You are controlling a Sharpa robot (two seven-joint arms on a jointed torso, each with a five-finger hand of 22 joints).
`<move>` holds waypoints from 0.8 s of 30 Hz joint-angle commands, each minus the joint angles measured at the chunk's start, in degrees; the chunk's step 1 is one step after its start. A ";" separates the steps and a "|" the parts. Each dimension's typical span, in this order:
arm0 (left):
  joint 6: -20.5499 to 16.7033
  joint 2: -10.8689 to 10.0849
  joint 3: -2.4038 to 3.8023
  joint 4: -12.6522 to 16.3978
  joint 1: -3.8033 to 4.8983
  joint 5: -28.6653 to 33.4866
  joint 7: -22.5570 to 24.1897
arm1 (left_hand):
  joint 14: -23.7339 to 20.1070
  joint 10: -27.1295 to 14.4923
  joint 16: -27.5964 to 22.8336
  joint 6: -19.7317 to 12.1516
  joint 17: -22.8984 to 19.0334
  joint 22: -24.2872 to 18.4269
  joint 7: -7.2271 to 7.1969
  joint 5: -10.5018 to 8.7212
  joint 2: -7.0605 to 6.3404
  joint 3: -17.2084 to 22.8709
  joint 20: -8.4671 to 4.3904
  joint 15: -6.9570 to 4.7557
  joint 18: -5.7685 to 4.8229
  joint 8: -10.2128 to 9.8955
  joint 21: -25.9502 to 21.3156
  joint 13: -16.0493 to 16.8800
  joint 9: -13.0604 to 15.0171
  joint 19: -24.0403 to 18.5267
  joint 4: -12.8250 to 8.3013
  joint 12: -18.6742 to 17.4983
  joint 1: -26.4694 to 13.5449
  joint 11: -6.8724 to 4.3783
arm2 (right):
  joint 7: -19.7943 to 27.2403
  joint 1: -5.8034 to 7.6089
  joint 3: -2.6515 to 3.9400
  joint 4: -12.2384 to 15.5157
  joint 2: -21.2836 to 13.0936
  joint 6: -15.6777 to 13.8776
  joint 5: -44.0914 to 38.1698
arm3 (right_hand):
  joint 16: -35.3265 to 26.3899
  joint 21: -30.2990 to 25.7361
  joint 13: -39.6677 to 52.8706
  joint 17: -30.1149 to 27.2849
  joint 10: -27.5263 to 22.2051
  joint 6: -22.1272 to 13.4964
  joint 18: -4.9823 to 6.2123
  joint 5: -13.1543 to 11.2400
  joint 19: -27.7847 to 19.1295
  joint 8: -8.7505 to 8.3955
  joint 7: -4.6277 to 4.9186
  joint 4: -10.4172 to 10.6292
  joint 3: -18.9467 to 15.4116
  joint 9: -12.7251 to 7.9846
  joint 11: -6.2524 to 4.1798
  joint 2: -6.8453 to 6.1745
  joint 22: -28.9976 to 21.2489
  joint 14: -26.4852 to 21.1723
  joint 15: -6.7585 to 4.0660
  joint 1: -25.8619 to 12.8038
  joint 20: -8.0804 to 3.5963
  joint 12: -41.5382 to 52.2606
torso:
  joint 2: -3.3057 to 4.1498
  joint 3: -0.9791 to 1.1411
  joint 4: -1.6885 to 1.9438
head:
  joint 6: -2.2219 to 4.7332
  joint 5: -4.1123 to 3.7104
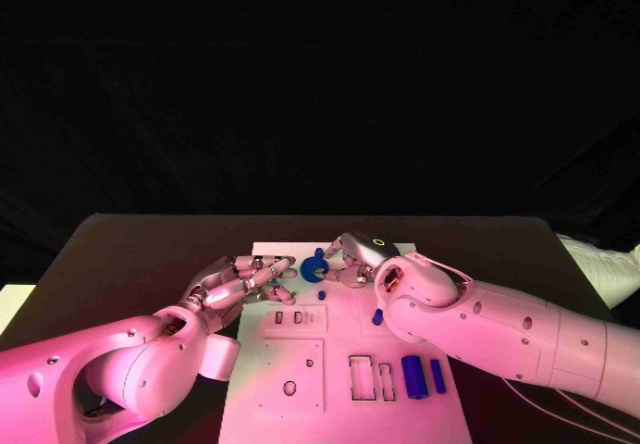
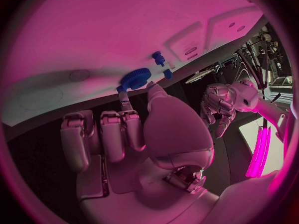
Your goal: Assemble the parts on the task board
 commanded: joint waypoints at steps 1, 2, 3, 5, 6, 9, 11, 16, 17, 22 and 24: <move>0.93 -0.06 0.04 0.13 0.05 0.09 0.28 | -0.21 -0.01 -0.35 0.06 0.05 0.05 0.27 -0.36 0.16 -0.01 -0.13 0.00 0.53 -0.28 0.28 0.04 -0.03 -0.46 -0.28 -0.19 0.27 0.27 | 3.61 -0.05 0.50 1.92 -1.78 -5.75 0.79 | 0.01 0.14 11.90 10.67 3.67 0.26 -0.98 0.10 5.12 0.03 -0.25 -0.45 -0.06 0.11 0.31 0.01 14.01 5.01 0.21 0.65 0.09 -0.02 | -0.05 -0.01 -0.08 | 0.09 0.00; 0.93 -0.09 0.04 0.12 0.05 0.09 0.29 | -0.21 -0.01 -0.35 0.06 0.05 0.05 0.27 -0.36 0.16 -0.01 -0.13 0.00 0.53 -0.28 0.28 0.04 -0.03 -0.46 -0.28 -0.19 0.27 0.27 | 4.17 -0.06 0.76 2.81 -2.79 -6.20 1.37 | 0.00 0.15 11.92 10.67 3.69 0.31 -0.99 0.15 5.13 0.04 -0.26 -0.47 -0.05 0.12 0.30 0.02 14.02 5.01 0.21 0.72 0.08 0.01 | -0.10 0.01 -0.09 | 0.12 -0.01; 0.93 -0.12 0.04 0.12 0.05 0.09 0.29 | -0.21 -0.01 -0.35 0.06 0.05 0.05 0.27 -0.36 0.16 -0.01 -0.13 0.00 0.53 -0.28 0.28 0.04 -0.03 -0.46 -0.28 -0.19 0.27 0.27 | 4.50 -0.06 0.93 3.45 -3.54 -6.43 1.84 | 0.00 0.15 11.94 10.66 3.71 0.40 -0.99 0.25 5.13 0.08 -0.28 -0.52 -0.04 0.14 0.28 0.01 14.03 5.01 0.19 0.84 0.08 0.04 | -0.11 0.02 -0.11 | 0.12 0.00; 0.93 -0.15 0.04 0.10 0.05 0.09 0.30 | -0.21 -0.01 -0.35 0.06 0.05 0.05 0.27 -0.36 0.16 -0.01 -0.13 0.00 0.53 -0.28 0.28 0.04 -0.03 -0.46 -0.28 -0.19 0.27 0.27 | 5.15 -0.03 1.22 4.59 -5.00 -6.56 2.95 | 0.00 0.15 11.95 10.66 3.71 0.45 -0.99 0.30 5.13 0.09 -0.30 -0.54 -0.03 0.15 0.27 0.01 14.03 5.01 0.18 0.90 0.07 0.05 | -0.09 0.02 -0.09 | 0.22 -0.10; 0.94 -0.16 0.04 0.09 0.05 0.09 0.30 | -0.21 -0.01 -0.35 0.06 0.05 0.05 0.27 -0.36 0.16 -0.01 -0.13 0.00 0.53 -0.28 0.28 0.04 -0.03 -0.46 -0.28 -0.19 0.27 0.27 | 5.74 0.03 1.40 5.40 -6.14 -6.50 4.07 | -0.02 0.15 11.94 10.61 3.72 0.68 -0.99 0.44 5.12 0.17 -0.35 -0.61 -0.03 0.20 0.23 0.00 14.02 4.99 0.15 1.09 0.05 0.04 | -0.12 0.03 -0.14 | 0.20 -0.10; 0.97 -0.20 0.03 -0.01 0.05 0.09 0.31 | -0.21 -0.01 -0.35 0.06 0.05 0.05 0.27 -0.36 0.16 -0.01 -0.13 0.00 0.53 -0.28 0.28 0.04 -0.03 -0.46 -0.28 -0.19 0.27 0.27 | 7.94 0.49 1.77 7.40 -9.87 -5.72 8.53 | -0.30 -0.07 11.66 9.99 3.51 1.19 -0.86 0.68 4.71 0.21 -0.48 -1.18 0.08 0.28 0.11 -0.13 13.52 4.85 0.00 2.22 -0.06 -0.39 | -0.24 0.13 -0.36 | 0.22 0.02; 0.99 -0.21 0.03 -0.13 0.05 0.09 0.33 | -0.21 -0.01 -0.35 0.06 0.05 0.05 0.27 -0.36 0.16 -0.01 -0.13 0.00 0.53 -0.28 0.28 0.04 -0.03 -0.46 -0.28 -0.19 0.27 0.27 | 10.35 0.96 1.91 8.07 -12.49 -4.71 12.38 | -0.43 -0.20 11.53 9.74 3.41 1.34 -0.78 0.54 4.45 0.08 -0.50 -2.22 0.40 0.28 0.06 -0.20 13.22 4.79 -0.11 4.01 -0.19 -0.62 | -0.29 0.20 -0.45 | 0.24 0.04; 1.01 -0.19 0.03 -0.52 0.04 0.09 0.39 | -0.22 -0.05 -0.37 0.05 0.10 0.07 0.28 -0.36 0.17 0.00 -0.13 0.01 0.53 -0.31 0.31 0.03 -0.03 -0.48 -0.31 -0.23 0.28 0.29 | 18.58 1.61 2.05 7.30 -17.99 -2.55 18.80 | -0.63 -0.54 10.77 9.42 2.78 0.79 -0.59 -0.13 3.84 -0.11 -0.26 -5.65 1.51 0.07 0.18 -0.55 12.49 4.71 -0.11 9.11 -0.26 -1.83 | -0.61 0.49 -1.11 | 0.41 0.06; 1.02 -0.18 0.03 -0.56 0.04 0.09 0.40 | -0.22 -0.05 -0.37 0.05 0.10 0.07 0.28 -0.36 0.17 0.00 -0.13 0.01 0.53 -0.31 0.31 0.03 -0.03 -0.48 -0.31 -0.23 0.28 0.29 | 19.39 1.63 2.05 7.07 -18.51 -2.28 19.19 | -0.65 -0.56 10.70 9.40 2.73 0.78 -0.58 -0.31 3.81 -0.10 -0.25 -5.92 1.54 0.06 0.19 -0.67 12.45 4.70 -0.11 9.45 -0.26 -1.94 | -0.64 0.55 -1.21 | 0.43 0.04; 1.15 -0.03 0.02 -0.92 0.03 0.09 0.41 | -0.22 -0.05 -0.37 0.05 0.10 0.07 0.28 -0.36 0.17 0.00 -0.13 0.01 0.53 -0.31 0.31 0.03 -0.03 -0.48 -0.31 -0.23 0.28 0.29 | 23.52 1.16 2.06 4.96 -21.80 -0.35 20.86 | -0.62 -0.60 10.48 9.55 2.58 0.69 -0.56 -1.42 3.76 -0.09 -0.18 -7.33 1.52 -0.01 0.23 -1.36 12.40 4.73 -0.09 11.18 -0.23 -2.29 | -0.72 0.90 -1.55 | 0.33 -0.23; 1.21 0.04 0.02 -1.06 0.02 0.09 0.40 | -0.22 -0.05 -0.37 0.05 0.10 0.07 0.28 -0.36 0.17 0.00 -0.13 0.01 0.53 -0.31 0.31 0.03 -0.03 -0.48 -0.31 -0.23 0.28 0.29 | 24.35 0.74 2.06 4.11 -22.47 0.09 21.10 | -0.60 -0.60 10.45 9.59 2.56 0.69 -0.56 -1.50 3.75 -0.09 -0.17 -7.58 1.50 -0.01 0.24 -1.48 12.39 4.74 -0.09 11.48 -0.23 -2.34 | -0.74 1.04 -1.66 | 0.33 -0.04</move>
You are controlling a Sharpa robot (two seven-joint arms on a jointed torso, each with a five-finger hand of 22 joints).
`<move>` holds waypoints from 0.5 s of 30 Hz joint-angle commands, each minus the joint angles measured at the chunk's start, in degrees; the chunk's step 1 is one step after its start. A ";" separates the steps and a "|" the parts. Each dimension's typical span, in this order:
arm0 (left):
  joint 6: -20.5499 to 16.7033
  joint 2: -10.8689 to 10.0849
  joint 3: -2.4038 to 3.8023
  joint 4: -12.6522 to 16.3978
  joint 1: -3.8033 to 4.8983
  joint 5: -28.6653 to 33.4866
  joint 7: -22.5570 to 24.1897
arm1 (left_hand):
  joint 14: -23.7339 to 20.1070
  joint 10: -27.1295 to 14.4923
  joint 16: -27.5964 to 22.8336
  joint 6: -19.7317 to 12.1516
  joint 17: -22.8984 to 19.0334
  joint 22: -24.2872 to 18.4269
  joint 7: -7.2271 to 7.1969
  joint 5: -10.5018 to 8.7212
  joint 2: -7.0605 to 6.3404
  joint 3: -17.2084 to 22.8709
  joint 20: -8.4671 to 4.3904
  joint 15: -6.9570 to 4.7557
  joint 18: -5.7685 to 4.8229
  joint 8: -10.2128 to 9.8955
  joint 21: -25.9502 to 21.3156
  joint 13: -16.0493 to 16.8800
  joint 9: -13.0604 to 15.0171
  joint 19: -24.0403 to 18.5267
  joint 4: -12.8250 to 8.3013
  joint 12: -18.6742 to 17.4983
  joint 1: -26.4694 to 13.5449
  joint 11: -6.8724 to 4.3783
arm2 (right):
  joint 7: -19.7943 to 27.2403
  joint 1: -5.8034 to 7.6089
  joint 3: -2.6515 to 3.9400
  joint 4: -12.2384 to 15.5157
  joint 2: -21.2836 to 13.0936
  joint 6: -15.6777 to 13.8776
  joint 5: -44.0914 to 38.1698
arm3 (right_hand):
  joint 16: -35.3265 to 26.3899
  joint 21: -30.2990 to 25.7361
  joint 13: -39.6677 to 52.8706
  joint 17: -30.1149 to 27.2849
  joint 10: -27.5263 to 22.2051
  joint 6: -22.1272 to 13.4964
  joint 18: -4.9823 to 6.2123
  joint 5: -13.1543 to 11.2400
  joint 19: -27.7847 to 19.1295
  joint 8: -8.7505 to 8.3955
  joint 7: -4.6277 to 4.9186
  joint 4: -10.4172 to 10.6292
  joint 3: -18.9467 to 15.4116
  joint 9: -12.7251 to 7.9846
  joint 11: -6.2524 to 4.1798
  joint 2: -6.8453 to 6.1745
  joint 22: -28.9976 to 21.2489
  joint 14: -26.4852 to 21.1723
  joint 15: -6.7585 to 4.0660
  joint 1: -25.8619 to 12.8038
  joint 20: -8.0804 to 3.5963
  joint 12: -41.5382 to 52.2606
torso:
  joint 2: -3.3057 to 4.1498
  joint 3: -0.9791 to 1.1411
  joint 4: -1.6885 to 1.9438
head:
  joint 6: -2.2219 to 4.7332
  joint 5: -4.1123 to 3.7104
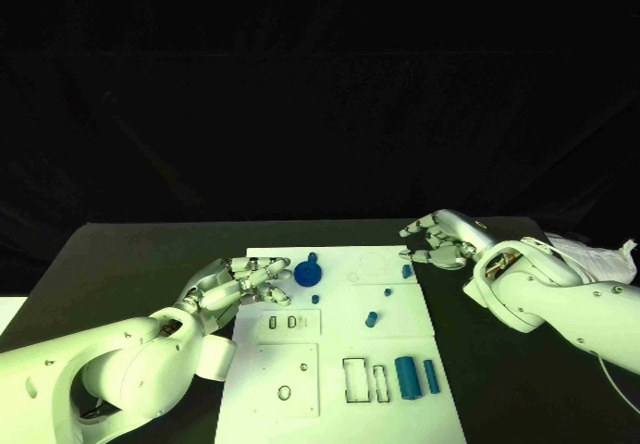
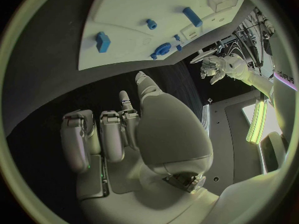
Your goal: Assemble the parts on the task board
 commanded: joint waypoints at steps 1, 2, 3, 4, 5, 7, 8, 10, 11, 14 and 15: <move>1.22 0.21 0.03 -0.13 0.03 0.09 0.40 | -0.22 -0.05 -0.37 0.05 0.05 0.08 0.28 -0.36 0.17 0.00 0.08 0.01 0.53 -0.31 0.33 0.03 -0.03 -0.27 -0.31 -0.22 0.28 0.29 | 6.49 -0.70 -0.04 -1.22 -0.70 3.07 3.51 | -0.15 -0.29 10.45 9.62 2.55 -0.09 -0.56 -0.41 3.73 -0.09 0.19 -0.43 0.03 -0.06 0.24 -0.12 12.35 4.75 -0.09 0.53 -0.23 -0.29 | -0.10 0.44 -0.42 | -0.04 0.23; 1.25 0.25 0.03 -0.21 0.02 0.09 0.41 | -0.22 -0.05 -0.37 0.05 0.05 0.08 0.28 -0.36 0.17 0.00 0.08 0.01 0.53 -0.31 0.33 0.03 -0.03 -0.27 -0.31 -0.22 0.28 0.29 | 6.80 -0.96 -0.04 -1.71 -0.89 3.26 3.58 | -0.15 -0.29 10.45 9.63 2.55 -0.10 -0.56 -0.41 3.73 -0.09 0.19 -0.44 0.03 -0.06 0.25 -0.13 12.34 4.75 -0.09 0.54 -0.23 -0.29 | -0.09 0.49 -0.45 | 0.03 0.38; 1.28 0.28 0.03 -0.28 0.02 0.09 0.42 | -0.22 -0.05 -0.37 0.05 0.05 0.08 0.28 -0.36 0.17 0.00 0.08 0.01 0.53 -0.31 0.33 0.03 -0.03 -0.27 -0.31 -0.22 0.28 0.29 | 7.05 -1.23 -0.04 -2.19 -1.01 3.42 3.63 | -0.11 -0.26 10.45 9.72 2.56 -0.10 -0.58 -0.45 3.79 -0.10 0.19 -0.53 0.02 -0.07 0.24 -0.17 12.42 4.77 -0.09 0.65 -0.23 -0.29 | -0.07 0.55 -0.48 | 0.04 0.40; 1.29 0.31 0.03 -0.35 0.01 0.09 0.42 | -0.22 -0.05 -0.37 0.05 0.05 0.08 0.28 -0.36 0.17 0.00 0.08 0.01 0.53 -0.31 0.33 0.03 -0.03 -0.27 -0.31 -0.22 0.28 0.29 | 7.26 -1.51 -0.04 -2.63 -1.09 3.55 3.67 | -0.11 -0.26 10.45 9.72 2.56 -0.10 -0.58 -0.45 3.79 -0.10 0.19 -0.53 0.02 -0.07 0.24 -0.17 12.42 4.77 -0.09 0.65 -0.23 -0.29 | -0.04 0.63 -0.50 | 0.04 0.41; 1.31 0.33 0.02 -0.42 0.01 0.09 0.42 | -0.22 -0.05 -0.37 0.05 0.05 0.08 0.28 -0.36 0.17 0.00 0.08 0.01 0.53 -0.31 0.33 0.03 -0.03 -0.27 -0.31 -0.22 0.28 0.29 | 7.43 -1.81 -0.04 -3.04 -1.13 3.66 3.71 | -0.10 -0.27 10.46 9.74 2.57 -0.12 -0.57 -0.48 3.78 -0.10 0.20 -0.61 0.00 -0.07 0.24 -0.22 12.40 4.77 -0.08 0.73 -0.22 -0.27 | -0.03 0.71 -0.53 | 0.07 0.43; 1.34 0.39 0.02 -0.57 0.00 0.09 0.43 | -0.22 -0.05 -0.37 0.05 0.05 0.08 0.28 -0.36 0.17 0.00 0.08 0.01 0.53 -0.31 0.33 0.03 -0.03 -0.27 -0.31 -0.22 0.28 0.29 | 7.68 -2.32 -0.04 -3.75 -1.06 3.85 3.77 | -0.10 -0.27 10.46 9.74 2.57 -0.12 -0.57 -0.48 3.78 -0.10 0.20 -0.61 0.00 -0.07 0.24 -0.22 12.40 4.77 -0.08 0.73 -0.22 -0.27 | 0.03 0.80 -0.56 | 0.05 0.45; 1.36 0.43 0.02 -0.65 -0.01 0.09 0.43 | -0.22 -0.05 -0.37 0.05 0.05 0.08 0.28 -0.36 0.17 0.00 0.08 0.01 0.53 -0.31 0.33 0.03 -0.03 -0.27 -0.31 -0.22 0.28 0.29 | 7.77 -2.52 -0.04 -4.10 -0.97 3.96 3.80 | -0.11 -0.27 10.47 9.74 2.57 -0.15 -0.57 -0.54 3.78 -0.12 0.20 -0.67 -0.03 -0.08 0.24 -0.27 12.40 4.77 -0.07 0.77 -0.22 -0.26 | 0.04 0.84 -0.56 | 0.01 0.45; 1.38 0.48 0.02 -0.76 -0.02 0.09 0.43 | -0.22 -0.05 -0.37 0.05 0.05 0.08 0.28 -0.36 0.17 0.00 0.08 0.01 0.53 -0.31 0.33 0.03 -0.03 -0.27 -0.31 -0.22 0.28 0.29 | 7.84 -2.82 -0.04 -4.67 -0.70 4.22 3.83 | -0.11 -0.27 10.47 9.74 2.57 -0.15 -0.57 -0.54 3.78 -0.12 0.20 -0.67 -0.03 -0.08 0.24 -0.27 12.40 4.77 -0.07 0.77 -0.22 -0.26 | 0.02 0.71 -0.49 | -0.09 0.39; 1.39 0.51 0.02 -0.82 -0.02 0.09 0.44 | -0.22 -0.05 -0.37 0.05 0.05 0.08 0.28 -0.36 0.17 0.00 0.08 0.01 0.53 -0.31 0.33 0.03 -0.03 -0.27 -0.31 -0.22 0.28 0.29 | 7.86 -2.97 -0.04 -4.97 -0.53 4.34 3.84 | -0.11 -0.27 10.47 9.74 2.57 -0.15 -0.57 -0.54 3.78 -0.12 0.20 -0.67 -0.03 -0.08 0.24 -0.27 12.40 4.77 -0.07 0.77 -0.22 -0.26 | 0.02 0.72 -0.49 | -0.09 0.39; 1.41 0.58 0.02 -0.96 -0.03 0.09 0.43 | -0.22 -0.05 -0.37 0.05 0.05 0.08 0.28 -0.36 0.17 0.00 0.08 0.01 0.53 -0.31 0.33 0.03 -0.03 -0.27 -0.31 -0.22 0.28 0.29 | 7.97 -3.37 -0.04 -5.69 0.00 4.53 3.88 | -0.08 -0.27 10.51 9.81 2.61 -0.18 -0.57 -0.59 3.77 -0.12 0.21 -0.71 -0.04 -0.09 0.24 -0.30 12.40 4.79 -0.07 0.81 -0.22 -0.20 | 0.04 0.67 -0.44 | -0.19 0.36; 1.42 0.61 0.02 -1.01 -0.03 0.09 0.43 | -0.22 -0.05 -0.37 0.05 0.05 0.08 0.28 -0.36 0.17 0.00 0.08 0.01 0.53 -0.31 0.33 0.03 -0.03 -0.27 -0.31 -0.22 0.28 0.29 | 8.08 -3.54 -0.04 -5.99 0.27 4.50 3.94 | -0.06 -0.27 10.55 9.84 2.63 -0.18 -0.57 -0.60 3.77 -0.12 0.21 -0.76 -0.02 -0.09 0.24 -0.27 12.40 4.80 -0.06 0.88 -0.22 -0.14 | 0.05 0.65 -0.44 | -0.21 0.39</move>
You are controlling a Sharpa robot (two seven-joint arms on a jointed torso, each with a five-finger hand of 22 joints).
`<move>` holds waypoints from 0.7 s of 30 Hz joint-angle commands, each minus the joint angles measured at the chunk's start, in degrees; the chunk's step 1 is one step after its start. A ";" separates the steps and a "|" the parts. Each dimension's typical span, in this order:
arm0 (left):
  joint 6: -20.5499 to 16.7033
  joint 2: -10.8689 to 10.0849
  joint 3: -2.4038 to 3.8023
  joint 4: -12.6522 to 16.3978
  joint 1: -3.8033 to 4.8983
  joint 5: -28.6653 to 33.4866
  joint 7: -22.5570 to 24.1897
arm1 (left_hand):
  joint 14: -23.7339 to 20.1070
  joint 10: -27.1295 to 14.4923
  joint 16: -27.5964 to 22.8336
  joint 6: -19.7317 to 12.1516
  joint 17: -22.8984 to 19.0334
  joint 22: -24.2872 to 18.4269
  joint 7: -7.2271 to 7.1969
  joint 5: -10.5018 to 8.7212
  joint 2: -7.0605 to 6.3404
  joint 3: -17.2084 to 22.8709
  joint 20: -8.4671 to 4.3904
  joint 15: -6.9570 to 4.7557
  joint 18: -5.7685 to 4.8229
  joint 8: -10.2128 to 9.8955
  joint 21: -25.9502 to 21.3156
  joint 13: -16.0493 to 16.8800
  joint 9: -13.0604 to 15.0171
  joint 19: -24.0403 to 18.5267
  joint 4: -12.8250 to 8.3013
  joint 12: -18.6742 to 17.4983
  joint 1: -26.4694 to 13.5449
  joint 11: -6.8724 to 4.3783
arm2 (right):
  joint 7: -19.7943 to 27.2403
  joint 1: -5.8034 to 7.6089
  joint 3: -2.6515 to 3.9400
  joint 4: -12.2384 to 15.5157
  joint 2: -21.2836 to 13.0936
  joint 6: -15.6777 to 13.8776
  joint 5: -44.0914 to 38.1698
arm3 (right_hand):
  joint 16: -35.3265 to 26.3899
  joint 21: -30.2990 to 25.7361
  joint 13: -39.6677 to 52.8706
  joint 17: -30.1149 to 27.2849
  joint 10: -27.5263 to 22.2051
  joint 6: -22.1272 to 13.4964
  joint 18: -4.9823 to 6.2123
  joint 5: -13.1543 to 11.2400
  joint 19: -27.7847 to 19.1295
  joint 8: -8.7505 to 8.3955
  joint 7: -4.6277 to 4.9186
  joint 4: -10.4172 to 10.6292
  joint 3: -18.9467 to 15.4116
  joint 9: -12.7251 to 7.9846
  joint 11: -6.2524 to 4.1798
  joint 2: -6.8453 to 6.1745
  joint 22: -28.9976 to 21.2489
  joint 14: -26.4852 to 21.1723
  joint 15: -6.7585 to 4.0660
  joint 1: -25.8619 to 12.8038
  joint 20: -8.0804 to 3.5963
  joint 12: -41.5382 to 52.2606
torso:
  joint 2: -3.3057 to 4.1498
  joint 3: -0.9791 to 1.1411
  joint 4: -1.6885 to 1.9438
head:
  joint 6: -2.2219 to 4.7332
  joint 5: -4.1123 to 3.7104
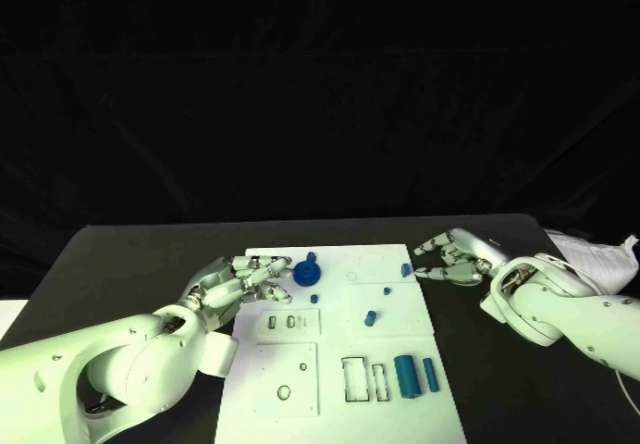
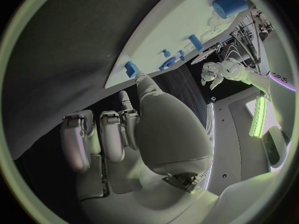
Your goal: Assemble the parts on the task board
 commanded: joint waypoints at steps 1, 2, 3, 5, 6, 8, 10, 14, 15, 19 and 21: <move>1.26 0.18 0.02 -0.05 0.00 0.09 0.41 | -0.22 -0.05 -0.37 0.04 0.06 0.09 0.28 -0.36 0.16 0.00 0.08 0.01 0.53 -0.31 0.33 0.03 -0.03 -0.27 -0.31 -0.22 0.28 0.29 | 1.99 -0.40 0.03 -0.70 0.60 1.66 0.63 | -0.05 -0.26 10.56 9.82 2.64 -0.18 -0.58 -0.37 3.80 -0.12 0.21 -0.38 -0.01 -0.10 0.24 -0.05 12.44 4.80 -0.06 0.73 -0.21 -0.13 | 0.04 -0.02 0.04 | -0.09 -0.02; 1.26 0.19 0.02 -0.07 0.00 0.09 0.41 | -0.22 -0.05 -0.37 0.04 0.06 0.09 0.28 -0.36 0.16 0.00 0.08 0.01 0.53 -0.31 0.33 0.03 -0.03 -0.27 -0.31 -0.22 0.28 0.29 | 2.03 -0.48 0.03 -0.89 0.79 1.64 0.66 | -0.04 -0.24 10.58 9.86 2.66 -0.18 -0.59 -0.37 3.83 -0.11 0.21 -0.43 0.02 -0.10 0.24 -0.02 12.48 4.81 -0.05 0.81 -0.21 -0.10 | 0.05 -0.04 0.04 | -0.14 0.02; 1.26 0.20 0.02 -0.09 0.00 0.09 0.40 | -0.22 -0.05 -0.37 0.04 0.06 0.09 0.28 -0.36 0.16 0.00 0.08 0.01 0.53 -0.31 0.33 0.03 -0.03 -0.27 -0.31 -0.22 0.28 0.29 | 2.04 -0.55 0.03 -1.04 0.95 1.62 0.68 | -0.04 -0.24 10.58 9.86 2.66 -0.18 -0.59 -0.37 3.83 -0.11 0.21 -0.43 0.02 -0.10 0.24 -0.02 12.48 4.81 -0.05 0.81 -0.21 -0.10 | 0.04 -0.06 0.04 | -0.21 0.03; 1.27 0.22 0.02 -0.12 0.00 0.09 0.39 | -0.22 -0.05 -0.37 0.04 0.06 0.09 0.28 -0.36 0.16 0.00 0.08 0.01 0.53 -0.31 0.33 0.03 -0.03 -0.27 -0.31 -0.22 0.28 0.29 | 1.99 -0.67 0.03 -1.40 1.35 1.57 0.72 | -0.01 -0.24 10.61 9.92 2.69 -0.13 -0.59 -0.38 3.84 -0.09 0.22 -0.51 0.10 -0.09 0.24 0.12 12.49 4.83 -0.05 0.93 -0.21 -0.05 | 0.07 -0.08 0.06 | -0.24 0.00; 1.27 0.22 0.02 -0.14 0.00 0.09 0.38 | -0.22 -0.05 -0.37 0.04 0.06 0.09 0.28 -0.36 0.16 0.00 0.08 0.01 0.53 -0.31 0.33 0.03 -0.03 -0.27 -0.31 -0.22 0.28 0.29 | 1.94 -0.71 0.03 -1.57 1.53 1.57 0.73 | 0.00 -0.23 10.64 9.94 2.72 -0.08 -0.60 -0.38 3.86 -0.06 0.22 -0.55 0.17 -0.09 0.25 0.26 12.51 4.83 -0.05 1.00 -0.21 0.00 | 0.04 -0.10 0.06 | -0.29 0.01; 1.28 0.26 0.02 -0.16 0.00 0.09 0.37 | -0.22 -0.05 -0.37 0.04 0.06 0.09 0.28 -0.36 0.16 0.00 0.08 0.01 0.53 -0.31 0.33 0.03 -0.03 -0.27 -0.31 -0.22 0.28 0.29 | 1.76 -0.78 0.03 -2.03 2.00 1.58 0.74 | 0.01 -0.22 10.67 9.97 2.75 0.00 -0.60 -0.39 3.88 -0.03 0.23 -0.59 0.27 -0.07 0.25 0.46 12.54 4.84 -0.06 1.10 -0.20 0.04 | 0.01 -0.11 0.05 | -0.42 0.05; 1.30 0.30 0.02 -0.17 0.00 0.09 0.36 | -0.22 -0.05 -0.37 0.04 0.06 0.09 0.28 -0.36 0.16 0.00 0.08 0.01 0.53 -0.31 0.33 0.03 -0.03 -0.27 -0.31 -0.22 0.28 0.29 | 1.58 -0.83 0.02 -2.53 2.49 1.55 0.73 | 0.02 -0.21 10.72 9.99 2.79 0.10 -0.61 -0.43 3.91 0.00 0.23 -0.63 0.37 -0.06 0.26 0.66 12.57 4.85 -0.07 1.17 -0.21 0.12 | -0.02 -0.12 0.07 | -0.49 0.06; 1.30 0.37 0.02 -0.19 0.00 0.09 0.34 | -0.22 -0.05 -0.37 0.04 0.06 0.09 0.28 -0.36 0.16 0.00 0.08 0.01 0.53 -0.31 0.33 0.03 -0.03 -0.27 -0.31 -0.22 0.28 0.29 | 1.37 -0.89 0.02 -3.27 3.23 1.49 0.73 | 0.08 -0.16 10.83 10.15 2.89 0.37 -0.64 -0.56 4.00 0.07 0.23 -0.70 0.62 -0.02 0.26 1.11 12.68 4.88 -0.10 1.29 -0.22 0.28 | 0.00 -0.09 0.17 | -0.53 0.13; 1.31 0.39 0.02 -0.21 0.00 0.09 0.33 | -0.22 -0.05 -0.37 0.04 0.06 0.09 0.28 -0.36 0.16 0.00 0.08 0.01 0.53 -0.31 0.33 0.03 -0.03 -0.27 -0.31 -0.22 0.28 0.29 | 1.36 -0.91 0.02 -3.38 3.36 1.45 0.74 | 0.09 -0.15 10.87 10.17 2.93 0.51 -0.65 -0.61 4.03 0.10 0.23 -0.68 0.73 -0.01 0.26 1.32 12.71 4.89 -0.11 1.29 -0.23 0.34 | 0.00 -0.10 0.21 | -0.56 0.15; 1.28 0.39 0.02 -0.25 0.00 0.09 0.31 | -0.22 -0.05 -0.37 0.04 0.06 0.09 0.28 -0.36 0.16 0.00 0.08 0.01 0.53 -0.31 0.33 0.03 -0.03 -0.27 -0.31 -0.22 0.28 0.29 | 1.33 -0.99 0.02 -3.66 3.81 1.41 1.03 | 0.15 -0.07 11.04 10.30 3.07 0.95 -0.69 -0.70 4.17 0.19 0.19 -0.62 0.97 0.05 0.25 1.76 12.89 4.92 -0.17 1.20 -0.26 0.60 | -0.02 -0.10 0.09 | -0.65 0.24; 1.28 0.40 0.02 -0.27 0.00 0.09 0.30 | -0.22 -0.05 -0.37 0.04 0.06 0.09 0.28 -0.36 0.16 0.00 0.08 0.01 0.53 -0.31 0.33 0.03 -0.03 -0.27 -0.31 -0.22 0.28 0.29 | 1.30 -1.01 0.02 -3.75 4.03 1.50 1.14 | 0.18 -0.05 11.10 10.39 3.13 1.18 -0.70 -0.72 4.22 0.23 0.15 -0.62 1.10 0.08 0.23 1.95 12.93 4.94 -0.22 1.20 -0.29 0.70 | -0.02 -0.11 0.06 | -0.72 0.32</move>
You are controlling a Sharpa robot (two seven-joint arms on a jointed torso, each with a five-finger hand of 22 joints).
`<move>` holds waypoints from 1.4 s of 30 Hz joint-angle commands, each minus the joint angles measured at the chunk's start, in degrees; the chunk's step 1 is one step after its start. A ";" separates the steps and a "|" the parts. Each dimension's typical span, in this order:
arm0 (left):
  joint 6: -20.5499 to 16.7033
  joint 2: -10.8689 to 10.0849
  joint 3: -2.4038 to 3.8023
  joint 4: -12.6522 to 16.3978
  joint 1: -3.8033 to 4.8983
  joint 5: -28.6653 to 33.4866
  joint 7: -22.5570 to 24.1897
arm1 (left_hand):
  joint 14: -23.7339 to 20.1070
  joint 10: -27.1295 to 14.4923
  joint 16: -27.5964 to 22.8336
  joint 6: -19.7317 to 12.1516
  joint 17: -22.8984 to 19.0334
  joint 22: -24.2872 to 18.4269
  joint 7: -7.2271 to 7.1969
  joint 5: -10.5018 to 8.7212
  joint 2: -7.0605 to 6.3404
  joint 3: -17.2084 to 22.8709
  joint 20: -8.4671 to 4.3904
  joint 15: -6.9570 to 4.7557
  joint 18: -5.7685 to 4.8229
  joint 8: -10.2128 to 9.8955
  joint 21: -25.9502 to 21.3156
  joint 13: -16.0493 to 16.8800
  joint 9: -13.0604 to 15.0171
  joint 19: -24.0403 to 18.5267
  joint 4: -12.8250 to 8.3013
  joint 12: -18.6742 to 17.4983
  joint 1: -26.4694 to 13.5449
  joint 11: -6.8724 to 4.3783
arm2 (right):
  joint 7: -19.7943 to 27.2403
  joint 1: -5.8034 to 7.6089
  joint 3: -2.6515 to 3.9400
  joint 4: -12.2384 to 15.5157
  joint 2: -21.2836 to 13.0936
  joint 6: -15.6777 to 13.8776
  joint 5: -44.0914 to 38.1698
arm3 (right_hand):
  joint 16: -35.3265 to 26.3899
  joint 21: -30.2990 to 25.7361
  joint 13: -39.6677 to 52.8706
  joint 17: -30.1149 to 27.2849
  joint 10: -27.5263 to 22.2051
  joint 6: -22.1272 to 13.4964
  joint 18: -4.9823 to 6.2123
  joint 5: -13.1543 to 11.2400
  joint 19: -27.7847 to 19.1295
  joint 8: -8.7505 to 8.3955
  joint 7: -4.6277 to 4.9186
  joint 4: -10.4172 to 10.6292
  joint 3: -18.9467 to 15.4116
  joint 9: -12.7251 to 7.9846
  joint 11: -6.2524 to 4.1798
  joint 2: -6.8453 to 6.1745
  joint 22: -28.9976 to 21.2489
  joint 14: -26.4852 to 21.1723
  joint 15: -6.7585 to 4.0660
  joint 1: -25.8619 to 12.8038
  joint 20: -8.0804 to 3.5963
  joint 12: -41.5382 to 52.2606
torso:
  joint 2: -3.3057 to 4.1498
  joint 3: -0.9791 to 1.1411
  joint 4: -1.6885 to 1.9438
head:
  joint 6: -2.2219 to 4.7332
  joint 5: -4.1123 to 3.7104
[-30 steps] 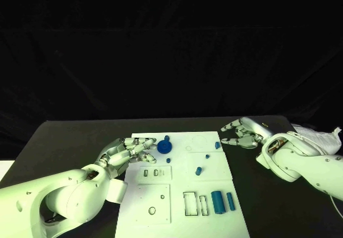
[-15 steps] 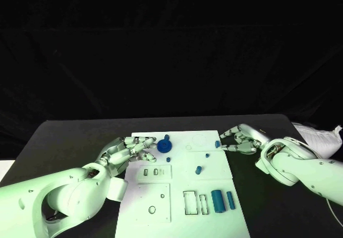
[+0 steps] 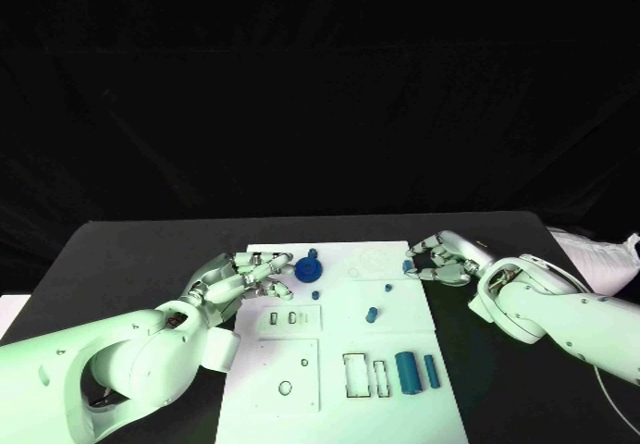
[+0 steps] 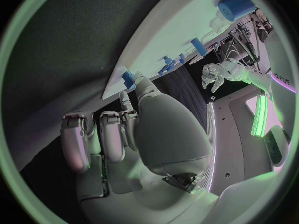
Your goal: Assemble the parts on the task board
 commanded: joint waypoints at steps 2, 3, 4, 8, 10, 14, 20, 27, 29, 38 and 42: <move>1.15 0.13 0.03 0.02 0.02 0.09 0.29 | -0.22 -0.05 -0.37 0.04 0.07 0.10 0.28 -0.36 0.17 0.00 0.08 0.01 0.53 -0.31 0.34 0.03 -0.03 -0.28 -0.31 -0.22 0.28 0.29 | 0.29 -0.11 0.00 -0.18 0.43 0.89 0.35 | 0.20 -0.03 11.03 10.45 3.22 0.89 -0.71 -0.48 4.25 0.33 -0.14 -0.07 0.70 0.13 0.16 0.93 12.99 4.95 -0.33 0.09 -0.35 0.38 | -0.03 0.00 -0.07 | -0.15 0.14; 1.15 0.13 0.03 0.02 0.02 0.09 0.29 | -0.22 -0.05 -0.37 0.04 0.07 0.10 0.28 -0.36 0.17 0.00 0.08 0.01 0.53 -0.31 0.34 0.03 -0.03 -0.28 -0.31 -0.22 0.28 0.29 | 0.29 -0.12 0.00 -0.23 0.51 0.98 0.37 | 0.22 0.00 11.08 10.48 3.27 1.24 -0.73 -0.80 4.30 0.40 -0.22 -0.18 0.91 0.17 0.10 1.13 13.05 4.96 -0.42 0.23 -0.41 0.46 | -0.02 0.01 -0.06 | -0.18 0.14; 1.15 0.14 0.03 0.02 0.02 0.09 0.28 | -0.22 -0.05 -0.37 0.04 0.07 0.10 0.28 -0.36 0.17 0.00 0.08 0.01 0.53 -0.31 0.34 0.03 -0.03 -0.28 -0.31 -0.22 0.28 0.29 | 0.28 -0.13 0.00 -0.30 0.60 1.07 0.39 | 0.24 0.02 11.14 10.55 3.32 1.50 -0.74 -1.09 4.35 0.43 -0.28 -0.26 1.06 0.20 0.06 1.25 13.11 4.98 -0.49 0.32 -0.47 0.54 | -0.02 0.01 -0.06 | -0.19 0.14; 1.14 0.14 0.03 0.00 0.02 0.09 0.26 | -0.22 -0.05 -0.37 0.04 0.07 0.10 0.28 -0.36 0.17 0.00 0.08 0.01 0.53 -0.31 0.34 0.03 -0.03 -0.28 -0.31 -0.22 0.28 0.29 | 0.19 -0.22 -0.01 -0.68 0.92 1.46 0.44 | 0.31 0.07 11.28 10.71 3.44 2.55 -0.77 -1.87 4.44 0.56 -0.56 -0.53 1.55 0.30 -0.17 1.57 13.22 5.01 -0.73 0.52 -0.68 0.75 | -0.07 0.05 -0.13 | -0.27 0.30; 1.14 0.14 0.03 0.00 0.02 0.09 0.25 | -0.22 -0.05 -0.37 0.04 0.07 0.10 0.28 -0.36 0.17 0.00 0.08 0.01 0.53 -0.31 0.34 0.03 -0.03 -0.28 -0.31 -0.22 0.28 0.29 | 0.13 -0.26 -0.01 -0.78 1.01 1.59 0.45 | 0.32 0.07 11.30 10.75 3.46 2.87 -0.77 -2.03 4.45 0.59 -0.67 -0.62 1.70 0.33 -0.26 1.64 13.24 5.02 -0.81 0.58 -0.75 0.78 | -0.07 0.05 -0.14 | -0.28 0.32; 1.15 0.15 0.03 0.02 0.02 0.09 0.23 | -0.22 -0.05 -0.37 0.04 0.07 0.10 0.28 -0.36 0.17 0.00 0.08 0.01 0.53 -0.31 0.34 0.03 -0.03 -0.28 -0.31 -0.22 0.28 0.29 | -0.09 -0.36 -0.01 -0.94 1.19 1.87 0.43 | 0.35 0.10 11.41 10.82 3.55 3.37 -0.79 -2.30 4.50 0.62 -0.84 -0.74 1.91 0.37 -0.41 1.77 13.29 5.04 -0.91 0.60 -0.86 0.94 | -0.06 0.06 -0.14 | -0.34 0.37; 1.15 0.15 0.03 0.03 0.02 0.09 0.21 | -0.22 -0.05 -0.37 0.04 0.07 0.10 0.28 -0.36 0.17 0.00 0.08 0.01 0.53 -0.31 0.34 0.03 -0.03 -0.28 -0.31 -0.22 0.28 0.29 | -0.42 -0.44 -0.01 -1.13 1.44 2.21 0.27 | 0.40 0.15 11.55 10.95 3.65 4.51 -0.82 -2.65 4.59 0.76 -1.29 -0.99 2.36 0.48 -0.81 2.03 13.40 5.07 -1.13 0.63 -1.07 1.12 | -0.07 0.06 -0.13 | -0.34 0.25; 1.14 0.16 0.03 0.04 0.02 0.09 0.20 | -0.22 -0.05 -0.37 0.04 0.07 0.10 0.28 -0.36 0.17 0.00 0.08 0.01 0.53 -0.31 0.34 0.03 -0.03 -0.28 -0.31 -0.22 0.28 0.29 | -1.08 -0.48 -0.01 -1.47 1.93 2.25 -0.10 | 0.42 0.20 11.69 11.01 3.77 5.41 -0.85 -3.07 4.69 0.85 -1.63 -1.22 2.75 0.56 -1.10 2.28 13.53 5.08 -1.36 0.61 -1.27 1.32 | -0.06 0.08 -0.12 | -0.49 0.12; 1.14 0.16 0.03 0.03 0.02 0.09 0.19 | -0.22 -0.05 -0.37 0.04 0.07 0.10 0.28 -0.36 0.17 0.00 0.08 0.01 0.53 -0.31 0.34 0.03 -0.03 -0.28 -0.31 -0.22 0.28 0.29 | -1.42 -0.48 -0.01 -1.55 2.06 1.93 -0.23 | 0.44 0.21 11.75 11.06 3.81 5.62 -0.86 -3.16 4.71 0.88 -1.70 -1.24 2.81 0.58 -1.17 2.33 13.55 5.09 -1.40 0.55 -1.32 1.42 | -0.07 0.07 -0.11 | -0.51 0.10; 1.17 0.24 0.03 -0.07 0.02 0.09 0.19 | -0.22 -0.05 -0.37 0.04 0.07 0.10 0.28 -0.36 0.17 0.00 0.08 0.01 0.53 -0.31 0.34 0.03 -0.03 -0.28 -0.31 -0.22 0.28 0.29 | -3.05 -0.50 -0.01 -0.94 2.24 -1.71 -1.43 | 0.51 0.31 12.18 11.23 4.16 8.91 -0.92 -3.42 4.91 1.97 -3.17 -1.86 3.90 1.24 -2.42 3.41 13.79 5.14 -2.15 0.53 -1.93 2.03 | -0.10 0.10 -0.03 | -0.60 0.25; 1.18 0.24 0.03 -0.20 0.01 0.09 0.23 | -0.22 -0.05 -0.37 0.04 0.07 0.10 0.28 -0.36 0.17 0.00 0.08 0.01 0.53 -0.31 0.34 0.03 -0.03 -0.28 -0.31 -0.22 0.28 0.29 | -3.83 -0.49 0.02 0.59 2.03 -3.61 -1.31 | 0.51 0.34 12.26 11.26 4.22 9.52 -0.93 -3.66 4.97 2.16 -3.52 -2.20 4.42 1.43 -2.75 3.81 13.86 5.14 -2.43 0.69 -2.20 2.14 | -0.14 0.07 -0.07 | -0.59 0.33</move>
